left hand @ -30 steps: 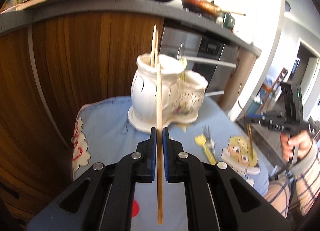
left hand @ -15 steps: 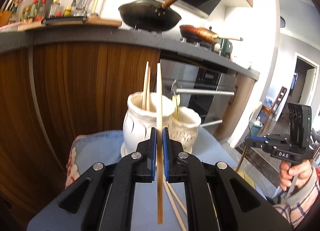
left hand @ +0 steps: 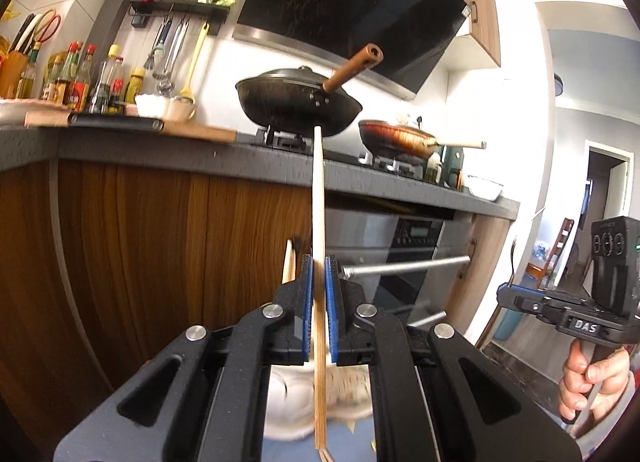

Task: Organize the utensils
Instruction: 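Lift the chopstick with the left tool while the right tool lifts the gold fork toward the holder, then drop the chopstick into the holder with the left tool while the right tool drops the gold fork, then grasp the last wooden chopstick with the left tool while the right tool grasps the silver fork, then carry the chopstick with the left tool while the right tool carries the silver fork to the holder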

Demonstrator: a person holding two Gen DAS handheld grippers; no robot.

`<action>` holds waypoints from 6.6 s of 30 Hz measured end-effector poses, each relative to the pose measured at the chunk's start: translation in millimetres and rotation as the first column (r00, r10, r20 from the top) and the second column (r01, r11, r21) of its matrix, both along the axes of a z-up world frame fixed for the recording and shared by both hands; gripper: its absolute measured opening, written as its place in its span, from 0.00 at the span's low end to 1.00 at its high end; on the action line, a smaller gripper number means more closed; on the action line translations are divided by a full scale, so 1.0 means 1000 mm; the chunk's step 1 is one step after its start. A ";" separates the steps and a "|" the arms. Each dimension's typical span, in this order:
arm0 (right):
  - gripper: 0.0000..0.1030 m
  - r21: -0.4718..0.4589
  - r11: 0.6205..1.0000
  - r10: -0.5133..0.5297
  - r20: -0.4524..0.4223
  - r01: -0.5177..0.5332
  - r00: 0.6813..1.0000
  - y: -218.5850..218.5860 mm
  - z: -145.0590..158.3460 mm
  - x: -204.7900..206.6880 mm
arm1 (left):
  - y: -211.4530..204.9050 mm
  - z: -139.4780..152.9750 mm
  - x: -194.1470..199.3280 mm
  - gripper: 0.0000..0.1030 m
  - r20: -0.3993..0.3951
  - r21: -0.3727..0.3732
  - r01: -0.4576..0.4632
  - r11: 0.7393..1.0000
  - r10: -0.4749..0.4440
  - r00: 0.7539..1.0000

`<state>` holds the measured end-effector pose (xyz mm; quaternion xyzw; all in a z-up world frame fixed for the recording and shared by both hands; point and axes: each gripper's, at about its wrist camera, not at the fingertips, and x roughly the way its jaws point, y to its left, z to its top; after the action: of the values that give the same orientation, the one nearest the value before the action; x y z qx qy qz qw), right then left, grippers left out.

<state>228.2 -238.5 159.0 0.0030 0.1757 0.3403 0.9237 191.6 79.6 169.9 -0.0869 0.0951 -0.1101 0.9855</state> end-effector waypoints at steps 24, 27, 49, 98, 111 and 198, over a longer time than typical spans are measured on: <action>0.06 -0.014 0.999 0.037 -0.020 -0.037 0.999 0.064 -0.010 0.069 | -0.006 -0.035 0.077 0.06 -0.018 0.025 -0.100 0.995 0.100 0.995; 0.06 -0.046 0.998 0.036 -0.062 -0.039 0.997 0.069 -0.024 0.075 | -0.011 -0.046 0.076 0.06 -0.059 0.066 -0.107 0.992 0.111 0.992; 0.07 0.025 0.999 0.027 -0.201 -0.022 0.979 0.069 -0.066 0.116 | -0.019 -0.063 0.072 0.16 -0.158 0.139 -0.103 0.985 0.125 0.979; 0.28 0.030 0.991 -0.111 -0.313 0.127 0.943 -0.013 -0.099 0.079 | -0.031 -0.141 -0.026 0.49 -0.463 0.164 0.010 0.986 0.069 0.884; 0.34 -0.144 0.988 -0.106 -0.379 0.054 0.919 0.002 -0.146 0.012 | -0.052 -0.183 -0.026 0.34 -0.579 0.181 0.144 0.973 -0.013 0.815; 0.09 -0.688 0.482 -0.055 -0.642 -0.543 0.765 0.078 -0.168 0.015 | -0.038 -0.165 0.012 0.08 -0.894 0.367 0.600 0.711 0.091 0.439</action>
<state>243.4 -160.3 -8.8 -0.3682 0.5913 0.3274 0.6385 203.9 41.2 4.5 0.2307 0.6221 -0.1706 0.7285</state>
